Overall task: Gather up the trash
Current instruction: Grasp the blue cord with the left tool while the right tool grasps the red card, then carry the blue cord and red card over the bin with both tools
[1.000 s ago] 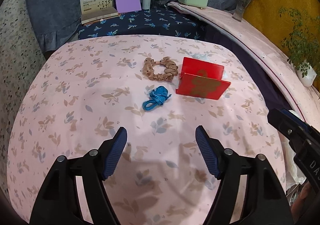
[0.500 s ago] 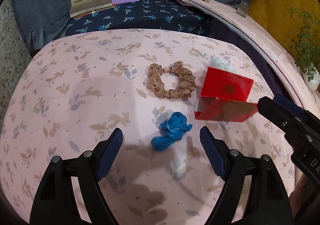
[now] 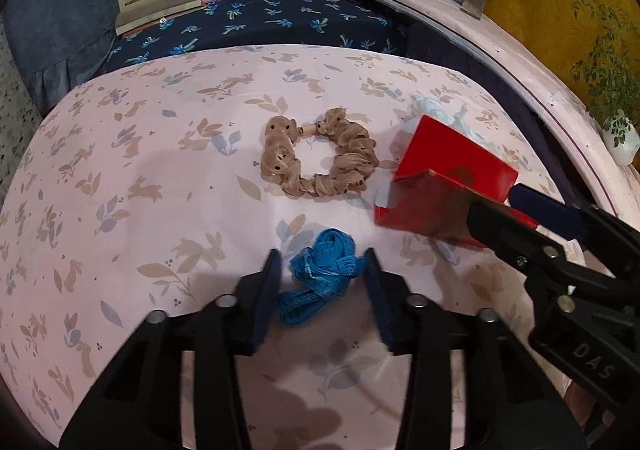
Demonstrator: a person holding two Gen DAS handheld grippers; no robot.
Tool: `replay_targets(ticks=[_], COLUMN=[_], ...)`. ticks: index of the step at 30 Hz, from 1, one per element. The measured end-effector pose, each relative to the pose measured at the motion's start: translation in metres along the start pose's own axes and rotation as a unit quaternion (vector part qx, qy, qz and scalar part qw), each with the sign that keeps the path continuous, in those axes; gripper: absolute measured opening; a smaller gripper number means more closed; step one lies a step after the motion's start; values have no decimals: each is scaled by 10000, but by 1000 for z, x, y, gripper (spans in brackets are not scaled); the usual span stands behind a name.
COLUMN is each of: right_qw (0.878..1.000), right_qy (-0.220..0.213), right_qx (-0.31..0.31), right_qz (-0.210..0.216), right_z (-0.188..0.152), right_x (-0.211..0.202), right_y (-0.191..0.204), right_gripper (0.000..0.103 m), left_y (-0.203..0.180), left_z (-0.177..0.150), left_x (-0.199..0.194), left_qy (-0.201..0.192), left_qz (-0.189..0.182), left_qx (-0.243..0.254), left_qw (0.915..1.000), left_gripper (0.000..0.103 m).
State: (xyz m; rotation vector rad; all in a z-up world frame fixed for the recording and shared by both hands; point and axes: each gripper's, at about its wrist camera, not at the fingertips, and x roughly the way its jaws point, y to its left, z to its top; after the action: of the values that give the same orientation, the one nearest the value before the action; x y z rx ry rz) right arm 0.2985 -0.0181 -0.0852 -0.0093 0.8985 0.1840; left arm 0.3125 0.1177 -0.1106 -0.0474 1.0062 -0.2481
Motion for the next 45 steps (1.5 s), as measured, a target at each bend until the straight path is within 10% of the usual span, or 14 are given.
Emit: replay_targets(ticks=[4,9,45], right_qw=[9999,9999,9768], right_qy=[130,74,-1078], right_qx=[-55,110,1650], right_qz=[17,27,-835], right_z=[-11,-28,-155], right_x=[-4,-25,-251], right_y=[2,-2,-137], right_gripper=[13,4,4], left_y=[-2,-11,-249], left_z=[-5,-17,-93], left_x=[-5,-17,-148], left_qy=[25,29,-587], left_qz=[-11,6,-641], left_qx=[-83,-127,1572], left_qw=[10000,9999,9837], left_gripper=[24,22,22])
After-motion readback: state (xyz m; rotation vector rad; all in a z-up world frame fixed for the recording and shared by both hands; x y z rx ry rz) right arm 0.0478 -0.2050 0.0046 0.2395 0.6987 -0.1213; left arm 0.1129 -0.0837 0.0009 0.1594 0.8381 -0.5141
